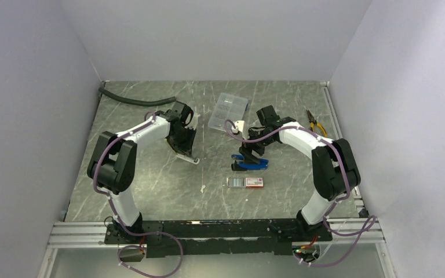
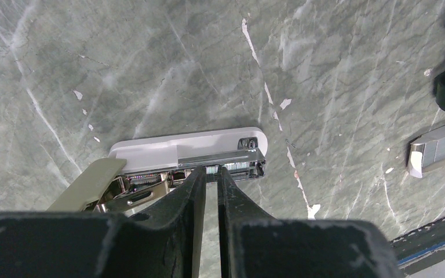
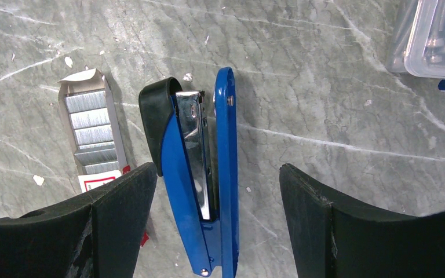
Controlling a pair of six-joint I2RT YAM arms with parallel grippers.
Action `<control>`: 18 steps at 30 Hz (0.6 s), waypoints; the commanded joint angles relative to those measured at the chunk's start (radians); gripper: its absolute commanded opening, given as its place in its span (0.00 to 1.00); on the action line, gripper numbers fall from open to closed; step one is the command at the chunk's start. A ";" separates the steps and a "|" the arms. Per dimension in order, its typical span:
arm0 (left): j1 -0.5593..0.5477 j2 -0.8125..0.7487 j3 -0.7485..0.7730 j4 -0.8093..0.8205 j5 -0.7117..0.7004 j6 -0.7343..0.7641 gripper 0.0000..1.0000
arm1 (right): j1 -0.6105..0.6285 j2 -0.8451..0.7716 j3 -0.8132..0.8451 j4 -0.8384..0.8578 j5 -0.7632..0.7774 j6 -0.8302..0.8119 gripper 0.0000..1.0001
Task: Load the staples into the stapler
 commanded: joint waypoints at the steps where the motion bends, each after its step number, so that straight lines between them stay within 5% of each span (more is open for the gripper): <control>1: -0.007 -0.006 0.010 0.009 0.004 0.024 0.18 | 0.001 -0.014 0.018 -0.011 -0.005 -0.018 0.81; 18: -0.012 0.010 0.005 0.015 -0.003 0.023 0.17 | 0.000 -0.009 0.019 -0.013 -0.004 -0.019 0.81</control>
